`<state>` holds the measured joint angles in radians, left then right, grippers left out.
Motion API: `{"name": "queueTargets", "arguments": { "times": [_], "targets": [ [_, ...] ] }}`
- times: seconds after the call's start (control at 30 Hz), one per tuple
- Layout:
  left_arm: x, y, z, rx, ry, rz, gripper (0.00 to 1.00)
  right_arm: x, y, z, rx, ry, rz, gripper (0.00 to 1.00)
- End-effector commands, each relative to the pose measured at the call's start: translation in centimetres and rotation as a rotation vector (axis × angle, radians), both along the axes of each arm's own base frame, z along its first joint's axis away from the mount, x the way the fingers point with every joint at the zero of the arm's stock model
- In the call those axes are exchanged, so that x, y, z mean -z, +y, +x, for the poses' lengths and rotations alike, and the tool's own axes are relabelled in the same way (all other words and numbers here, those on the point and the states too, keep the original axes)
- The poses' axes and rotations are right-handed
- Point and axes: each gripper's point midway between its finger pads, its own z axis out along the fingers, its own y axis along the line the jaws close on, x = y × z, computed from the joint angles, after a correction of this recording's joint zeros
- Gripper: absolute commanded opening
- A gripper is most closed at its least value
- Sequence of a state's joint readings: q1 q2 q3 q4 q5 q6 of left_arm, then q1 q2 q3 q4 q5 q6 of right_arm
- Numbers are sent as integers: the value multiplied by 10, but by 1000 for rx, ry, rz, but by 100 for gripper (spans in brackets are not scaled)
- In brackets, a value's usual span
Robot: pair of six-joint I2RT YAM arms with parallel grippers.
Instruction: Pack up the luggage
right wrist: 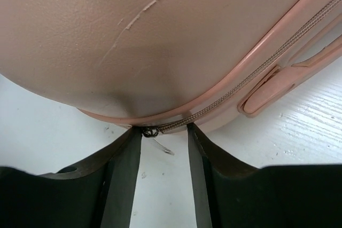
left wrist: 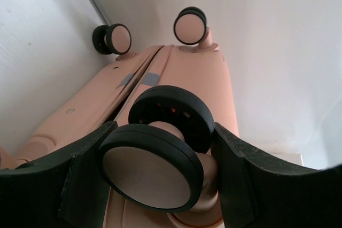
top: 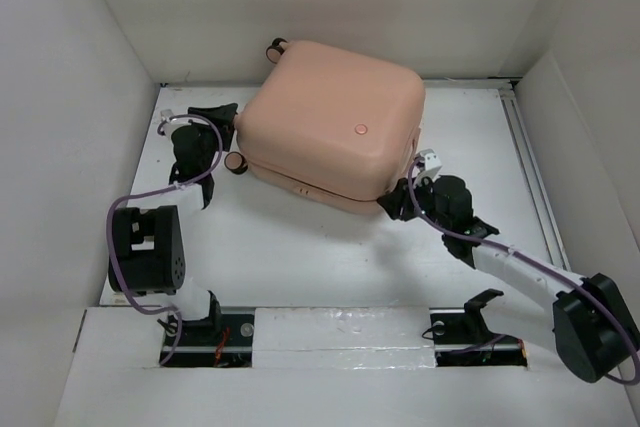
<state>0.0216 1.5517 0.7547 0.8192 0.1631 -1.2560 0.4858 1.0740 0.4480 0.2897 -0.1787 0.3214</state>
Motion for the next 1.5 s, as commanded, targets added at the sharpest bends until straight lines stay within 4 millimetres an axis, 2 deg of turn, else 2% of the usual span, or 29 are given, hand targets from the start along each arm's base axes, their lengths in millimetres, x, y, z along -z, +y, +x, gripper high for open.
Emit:
{"name": "queueTargets", "arguments": {
  "times": [0.0,0.03,0.07,0.17,0.2,0.3,0.4,0.57,0.6,0.67,0.73,0.83,0.93,0.97,1.13,1.2,1.27,1.33,1.47],
  "targets": [
    [-49,-7,-15,38,-174,84,0,-23,20,9,-50,-69,67,45],
    [-51,-7,-15,37,-183,84,0,-27,24,8,-63,-95,81,42],
    [-45,-7,-17,38,-170,84,0,-26,29,3,-84,-90,95,39],
    [-43,-7,-19,38,-176,84,0,-12,32,-6,-106,-57,93,37],
    [-35,-7,-19,38,-158,84,0,-8,32,-13,-119,-58,94,40],
    [-35,-7,-19,38,-157,84,0,-9,32,-19,-112,-74,119,51],
    [-42,-7,-17,37,-175,75,0,-6,30,-11,-86,-69,91,52],
    [-38,-5,-18,28,-157,96,0,-18,33,5,-57,-100,85,52],
    [-42,-5,-17,28,-166,96,0,-14,31,8,-44,-93,76,52],
    [-40,-3,-16,19,-156,97,0,-20,27,16,3,-108,70,52],
    [-51,-3,-13,19,-174,108,0,-14,18,20,55,-93,42,52],
    [-48,-3,-10,19,-162,107,0,-17,14,24,86,-106,41,54],
    [-52,-3,-7,19,-170,108,0,-19,15,24,107,-109,28,54],
    [-46,-3,-5,20,-158,116,0,-9,10,22,116,-84,-8,54],
    [-50,-1,-2,11,-157,126,0,-23,8,20,156,-121,-17,54],
    [-43,-1,-1,12,-148,126,0,-17,6,18,155,-102,-34,55],
    [-43,-1,-1,12,-148,126,0,-23,10,18,146,-102,-34,55],
    [-38,-2,-3,22,-138,125,0,-13,7,14,156,-66,-73,56],
    [-37,-2,-2,21,-140,125,0,-18,9,13,157,-89,-58,56]
  ]
}}
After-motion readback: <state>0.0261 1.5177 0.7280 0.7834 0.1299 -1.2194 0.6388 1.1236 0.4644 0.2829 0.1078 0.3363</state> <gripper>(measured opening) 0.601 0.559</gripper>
